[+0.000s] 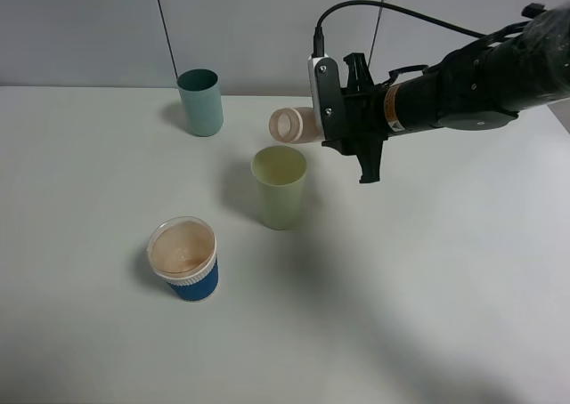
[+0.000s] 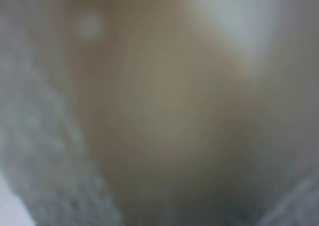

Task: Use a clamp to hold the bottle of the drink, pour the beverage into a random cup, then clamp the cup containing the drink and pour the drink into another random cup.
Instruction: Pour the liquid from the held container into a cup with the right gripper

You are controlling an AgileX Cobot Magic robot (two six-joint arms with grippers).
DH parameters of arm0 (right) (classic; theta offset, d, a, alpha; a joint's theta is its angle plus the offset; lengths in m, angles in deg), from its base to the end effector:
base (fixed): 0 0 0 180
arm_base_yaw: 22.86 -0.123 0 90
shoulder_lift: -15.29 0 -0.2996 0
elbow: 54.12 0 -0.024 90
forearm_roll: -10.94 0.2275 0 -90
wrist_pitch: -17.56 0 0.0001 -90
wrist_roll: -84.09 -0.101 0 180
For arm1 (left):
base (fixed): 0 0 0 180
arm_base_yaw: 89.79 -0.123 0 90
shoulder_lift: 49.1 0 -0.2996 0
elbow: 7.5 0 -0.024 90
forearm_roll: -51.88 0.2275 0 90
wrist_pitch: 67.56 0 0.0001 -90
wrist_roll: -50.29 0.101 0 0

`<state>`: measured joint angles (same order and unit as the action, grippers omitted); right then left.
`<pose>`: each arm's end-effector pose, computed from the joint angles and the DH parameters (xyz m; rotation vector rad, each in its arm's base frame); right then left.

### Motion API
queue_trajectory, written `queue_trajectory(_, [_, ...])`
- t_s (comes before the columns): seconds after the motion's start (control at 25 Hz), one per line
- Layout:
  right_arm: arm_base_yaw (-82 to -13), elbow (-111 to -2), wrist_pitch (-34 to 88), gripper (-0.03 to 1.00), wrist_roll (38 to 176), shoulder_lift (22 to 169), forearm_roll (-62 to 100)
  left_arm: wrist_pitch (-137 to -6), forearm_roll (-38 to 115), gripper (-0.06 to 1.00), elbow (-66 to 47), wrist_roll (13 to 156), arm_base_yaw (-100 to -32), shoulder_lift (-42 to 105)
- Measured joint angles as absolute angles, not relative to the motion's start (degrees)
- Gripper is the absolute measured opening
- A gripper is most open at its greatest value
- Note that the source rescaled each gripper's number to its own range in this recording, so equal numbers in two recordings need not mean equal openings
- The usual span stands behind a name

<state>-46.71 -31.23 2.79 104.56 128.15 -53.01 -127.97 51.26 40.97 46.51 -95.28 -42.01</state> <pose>0.3278 0.1701 0.1907 -1.8854 1.2286 -0.3064 -0.0323 -0.0041 0.2641 -0.1630 2.0174 0.0060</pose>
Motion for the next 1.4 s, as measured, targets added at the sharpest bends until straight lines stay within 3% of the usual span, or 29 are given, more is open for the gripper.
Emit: queue_trajectory(1.4, [-49.11,-34.09,8.69,0.02,108.49,126.96,-57.31,-127.97,51.26,0.95,40.97,46.51,-95.28,-42.01])
